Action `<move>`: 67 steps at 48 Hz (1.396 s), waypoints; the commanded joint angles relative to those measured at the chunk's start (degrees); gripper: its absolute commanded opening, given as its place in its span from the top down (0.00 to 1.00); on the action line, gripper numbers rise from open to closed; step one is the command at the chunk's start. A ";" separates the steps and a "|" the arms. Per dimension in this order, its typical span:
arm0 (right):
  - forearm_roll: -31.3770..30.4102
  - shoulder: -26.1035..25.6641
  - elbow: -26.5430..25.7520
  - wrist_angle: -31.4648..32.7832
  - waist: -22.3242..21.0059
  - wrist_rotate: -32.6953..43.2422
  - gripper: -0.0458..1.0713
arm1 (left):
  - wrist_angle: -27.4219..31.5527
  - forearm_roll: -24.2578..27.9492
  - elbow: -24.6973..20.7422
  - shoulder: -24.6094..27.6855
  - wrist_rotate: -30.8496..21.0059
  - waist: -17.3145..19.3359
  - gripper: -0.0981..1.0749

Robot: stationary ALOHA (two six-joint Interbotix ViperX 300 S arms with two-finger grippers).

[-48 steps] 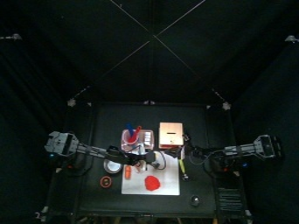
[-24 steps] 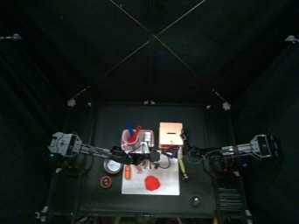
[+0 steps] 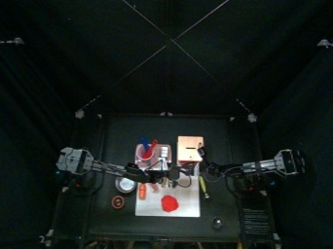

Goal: Unwrap sushi

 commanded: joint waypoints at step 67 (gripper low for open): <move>0.79 -5.71 0.26 1.23 0.35 -0.09 0.51 | 4.22 0.88 -1.58 0.44 -0.26 0.70 0.36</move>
